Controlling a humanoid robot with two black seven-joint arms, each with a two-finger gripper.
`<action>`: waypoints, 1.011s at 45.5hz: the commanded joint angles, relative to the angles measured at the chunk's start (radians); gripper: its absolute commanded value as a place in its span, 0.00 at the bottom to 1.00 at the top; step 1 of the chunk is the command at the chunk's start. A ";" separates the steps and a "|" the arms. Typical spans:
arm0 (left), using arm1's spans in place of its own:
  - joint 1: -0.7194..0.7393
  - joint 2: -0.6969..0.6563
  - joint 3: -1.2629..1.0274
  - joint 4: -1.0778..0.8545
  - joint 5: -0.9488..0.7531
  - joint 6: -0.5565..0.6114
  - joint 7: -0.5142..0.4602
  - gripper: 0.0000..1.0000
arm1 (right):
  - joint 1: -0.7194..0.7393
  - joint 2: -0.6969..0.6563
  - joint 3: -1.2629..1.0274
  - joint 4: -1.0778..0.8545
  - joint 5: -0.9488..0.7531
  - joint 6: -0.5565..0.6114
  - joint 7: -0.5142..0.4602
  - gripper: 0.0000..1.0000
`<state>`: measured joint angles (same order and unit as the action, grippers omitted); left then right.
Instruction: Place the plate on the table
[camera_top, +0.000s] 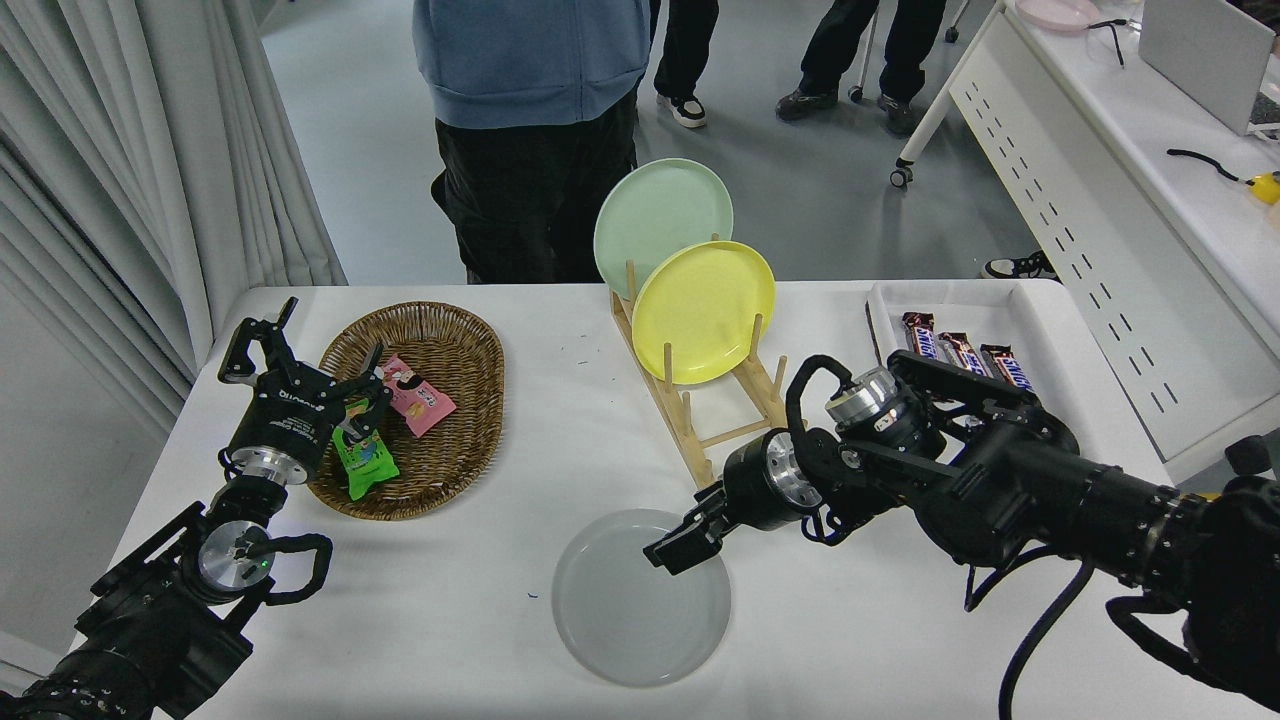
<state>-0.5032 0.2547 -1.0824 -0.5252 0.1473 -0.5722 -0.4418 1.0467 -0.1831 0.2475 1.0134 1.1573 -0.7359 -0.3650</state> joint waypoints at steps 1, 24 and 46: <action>0.000 0.000 -0.001 -0.001 0.000 0.000 0.000 1.00 | 0.087 -0.073 0.000 0.119 0.001 0.119 0.000 0.99; 0.000 0.000 -0.001 -0.001 0.000 0.000 0.000 1.00 | 0.202 -0.208 -0.005 0.131 -0.086 0.536 0.011 0.99; 0.000 0.000 -0.001 -0.001 0.000 0.000 0.000 1.00 | 0.147 -0.239 0.208 0.068 -0.462 0.604 0.077 1.00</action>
<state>-0.5032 0.2547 -1.0828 -0.5250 0.1472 -0.5722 -0.4418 1.2453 -0.4119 0.3441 1.1305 0.8756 -0.1698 -0.3448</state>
